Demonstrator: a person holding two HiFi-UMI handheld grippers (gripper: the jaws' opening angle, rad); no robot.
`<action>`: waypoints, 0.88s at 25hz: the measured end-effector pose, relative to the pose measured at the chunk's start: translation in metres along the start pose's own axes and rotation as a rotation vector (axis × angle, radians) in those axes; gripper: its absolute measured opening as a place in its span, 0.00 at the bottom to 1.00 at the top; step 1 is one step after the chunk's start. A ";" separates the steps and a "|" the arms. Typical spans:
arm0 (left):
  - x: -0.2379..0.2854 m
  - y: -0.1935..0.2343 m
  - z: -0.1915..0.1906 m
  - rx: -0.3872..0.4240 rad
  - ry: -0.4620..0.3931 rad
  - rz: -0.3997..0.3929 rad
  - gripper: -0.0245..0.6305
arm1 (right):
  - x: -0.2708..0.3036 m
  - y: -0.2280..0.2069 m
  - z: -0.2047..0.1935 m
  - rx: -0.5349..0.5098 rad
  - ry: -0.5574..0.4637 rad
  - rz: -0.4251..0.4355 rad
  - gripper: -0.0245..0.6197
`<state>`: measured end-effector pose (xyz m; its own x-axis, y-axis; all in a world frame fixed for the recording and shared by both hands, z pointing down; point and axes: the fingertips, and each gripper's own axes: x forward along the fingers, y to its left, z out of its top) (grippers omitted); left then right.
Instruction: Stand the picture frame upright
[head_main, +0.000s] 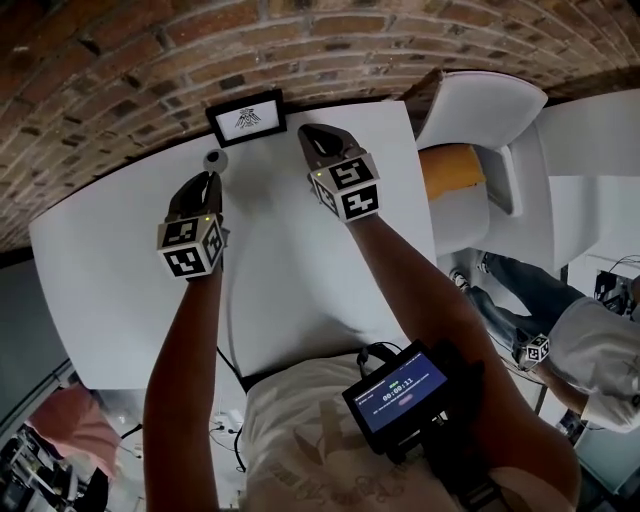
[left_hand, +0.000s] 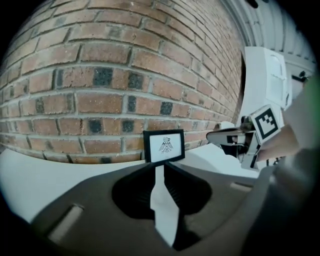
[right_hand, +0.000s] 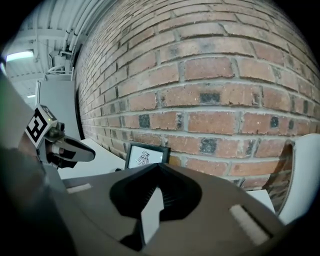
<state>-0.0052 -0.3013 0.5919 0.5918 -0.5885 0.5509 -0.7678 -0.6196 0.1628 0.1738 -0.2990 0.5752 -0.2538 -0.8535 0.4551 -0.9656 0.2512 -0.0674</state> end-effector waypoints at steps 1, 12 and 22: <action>-0.006 -0.002 -0.003 -0.008 -0.003 0.001 0.12 | -0.005 0.002 0.002 0.000 -0.006 0.003 0.05; -0.083 -0.034 -0.035 -0.112 -0.044 -0.065 0.04 | -0.074 0.043 0.005 -0.012 -0.029 0.070 0.05; -0.149 -0.068 -0.049 -0.150 -0.103 -0.101 0.04 | -0.138 0.067 -0.006 -0.030 -0.055 0.115 0.05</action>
<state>-0.0535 -0.1460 0.5383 0.6834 -0.5820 0.4407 -0.7269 -0.5981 0.3374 0.1445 -0.1612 0.5135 -0.3659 -0.8420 0.3964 -0.9281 0.3616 -0.0888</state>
